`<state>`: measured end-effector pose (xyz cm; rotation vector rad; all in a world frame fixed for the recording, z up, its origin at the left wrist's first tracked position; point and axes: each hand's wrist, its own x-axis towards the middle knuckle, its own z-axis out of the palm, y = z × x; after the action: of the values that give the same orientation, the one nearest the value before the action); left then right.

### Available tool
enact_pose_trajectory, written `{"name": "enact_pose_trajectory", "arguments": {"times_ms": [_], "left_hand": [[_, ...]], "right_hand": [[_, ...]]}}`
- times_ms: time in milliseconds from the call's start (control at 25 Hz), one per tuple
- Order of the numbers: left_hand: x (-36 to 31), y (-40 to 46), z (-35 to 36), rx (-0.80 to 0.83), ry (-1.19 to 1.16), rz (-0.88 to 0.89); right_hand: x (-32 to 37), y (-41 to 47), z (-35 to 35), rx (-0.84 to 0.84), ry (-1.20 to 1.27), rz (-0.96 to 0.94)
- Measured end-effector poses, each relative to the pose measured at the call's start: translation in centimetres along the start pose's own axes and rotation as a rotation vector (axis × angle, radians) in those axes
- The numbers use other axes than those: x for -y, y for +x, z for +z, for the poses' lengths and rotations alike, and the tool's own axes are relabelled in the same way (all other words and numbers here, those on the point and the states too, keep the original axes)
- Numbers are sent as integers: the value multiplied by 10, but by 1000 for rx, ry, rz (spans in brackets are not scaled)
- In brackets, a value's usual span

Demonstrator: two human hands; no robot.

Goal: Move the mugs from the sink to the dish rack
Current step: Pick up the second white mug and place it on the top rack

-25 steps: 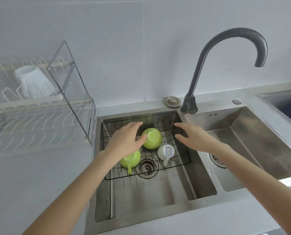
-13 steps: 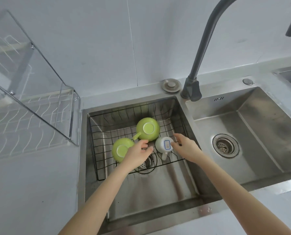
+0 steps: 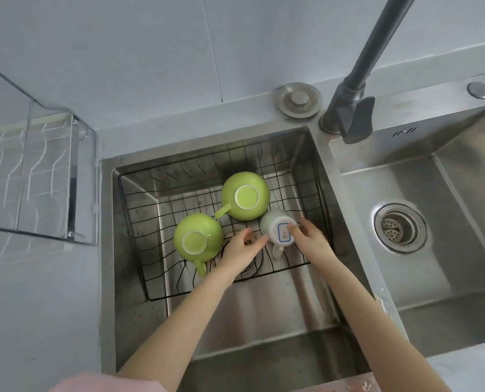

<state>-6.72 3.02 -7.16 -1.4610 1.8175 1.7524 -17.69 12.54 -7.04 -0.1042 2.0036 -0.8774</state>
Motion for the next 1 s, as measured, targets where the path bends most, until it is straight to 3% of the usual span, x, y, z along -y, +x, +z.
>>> {"name": "enact_pose_trajectory", "arguments": {"times_ms": [240, 680, 1000], "left_hand": [[-10, 16, 14, 34, -124, 11], [-11, 11, 14, 38, -139, 80], [0, -24, 3, 31, -293, 67]], "right_hand": [[-6, 18, 9, -32, 76, 16], [-11, 10, 10, -84, 80, -76], [1, -34, 4, -133, -34, -198]]}}
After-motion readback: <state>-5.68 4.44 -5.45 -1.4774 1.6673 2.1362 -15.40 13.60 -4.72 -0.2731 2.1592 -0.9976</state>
